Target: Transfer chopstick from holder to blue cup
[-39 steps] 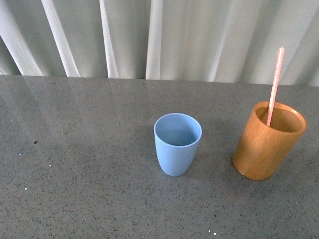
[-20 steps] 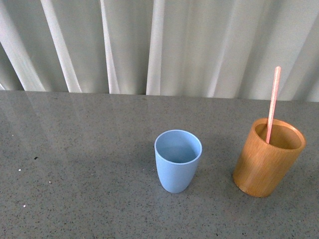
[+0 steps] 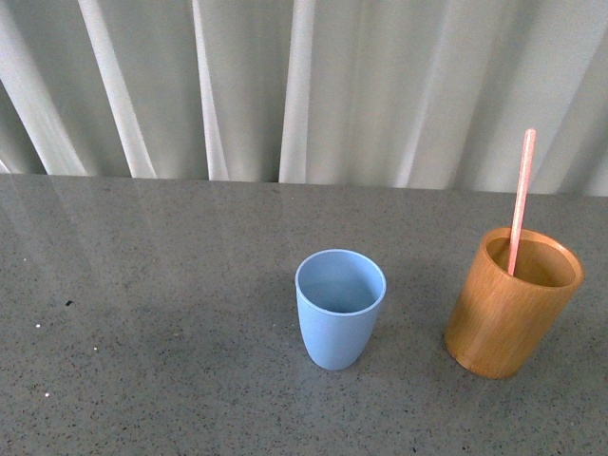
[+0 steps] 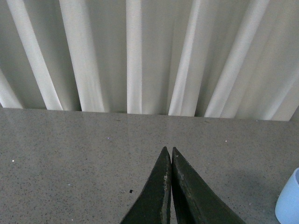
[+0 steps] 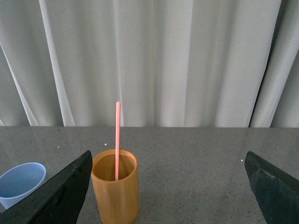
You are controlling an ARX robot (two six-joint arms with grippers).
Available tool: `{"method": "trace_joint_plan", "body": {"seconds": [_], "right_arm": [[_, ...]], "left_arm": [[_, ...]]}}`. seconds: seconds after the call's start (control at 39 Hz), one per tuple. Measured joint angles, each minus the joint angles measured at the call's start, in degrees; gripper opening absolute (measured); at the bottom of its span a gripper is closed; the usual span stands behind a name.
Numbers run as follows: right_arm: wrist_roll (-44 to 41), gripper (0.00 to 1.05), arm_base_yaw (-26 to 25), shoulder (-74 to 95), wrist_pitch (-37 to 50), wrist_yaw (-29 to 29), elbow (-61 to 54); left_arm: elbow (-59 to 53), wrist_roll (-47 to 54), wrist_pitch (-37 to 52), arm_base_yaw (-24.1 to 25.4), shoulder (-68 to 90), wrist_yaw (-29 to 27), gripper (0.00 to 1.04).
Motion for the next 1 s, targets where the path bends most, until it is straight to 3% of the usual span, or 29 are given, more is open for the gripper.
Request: {"method": "trace_joint_plan", "body": {"seconds": [1.0], "right_arm": [[0.0,0.95,0.0,0.02,0.0,0.02,0.0]], "left_arm": [[-2.95,0.0,-22.64,0.0,-27.3,0.13,0.04]]}}
